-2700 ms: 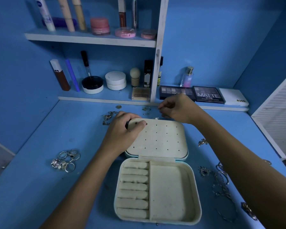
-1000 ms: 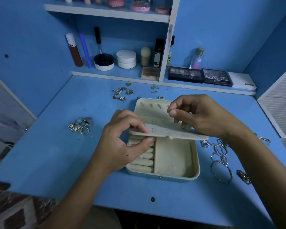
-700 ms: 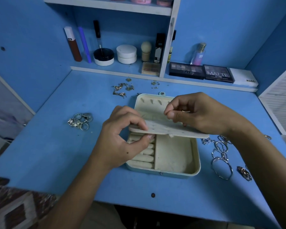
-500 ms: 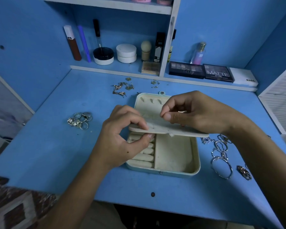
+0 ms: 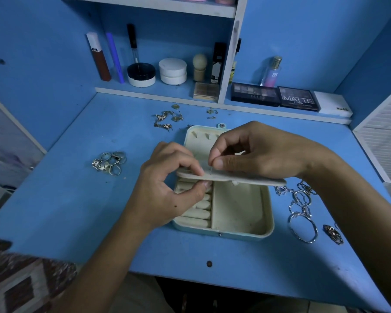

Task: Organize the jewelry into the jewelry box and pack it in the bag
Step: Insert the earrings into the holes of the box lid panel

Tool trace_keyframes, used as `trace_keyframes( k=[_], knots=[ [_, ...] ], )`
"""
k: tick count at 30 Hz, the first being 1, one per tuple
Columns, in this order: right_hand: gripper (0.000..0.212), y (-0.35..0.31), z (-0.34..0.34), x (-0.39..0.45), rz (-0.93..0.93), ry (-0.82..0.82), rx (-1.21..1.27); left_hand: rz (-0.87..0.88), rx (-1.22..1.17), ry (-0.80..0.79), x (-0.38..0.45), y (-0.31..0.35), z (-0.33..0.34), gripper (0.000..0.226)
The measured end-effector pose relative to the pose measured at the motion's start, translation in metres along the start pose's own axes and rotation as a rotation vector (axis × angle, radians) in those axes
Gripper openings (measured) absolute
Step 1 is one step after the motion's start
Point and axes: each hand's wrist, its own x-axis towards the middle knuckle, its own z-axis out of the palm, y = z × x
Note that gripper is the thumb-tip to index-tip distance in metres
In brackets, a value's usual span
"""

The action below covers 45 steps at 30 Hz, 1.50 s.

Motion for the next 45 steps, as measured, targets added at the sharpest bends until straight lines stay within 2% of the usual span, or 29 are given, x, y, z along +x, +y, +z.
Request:
trace_keyframes(
  k=[45],
  knots=[
    [0.01, -0.015, 0.0, 0.005, 0.065, -0.078, -0.078, 0.012, 0.028, 0.032, 0.001, 0.001, 0.0, 0.021]
  ],
)
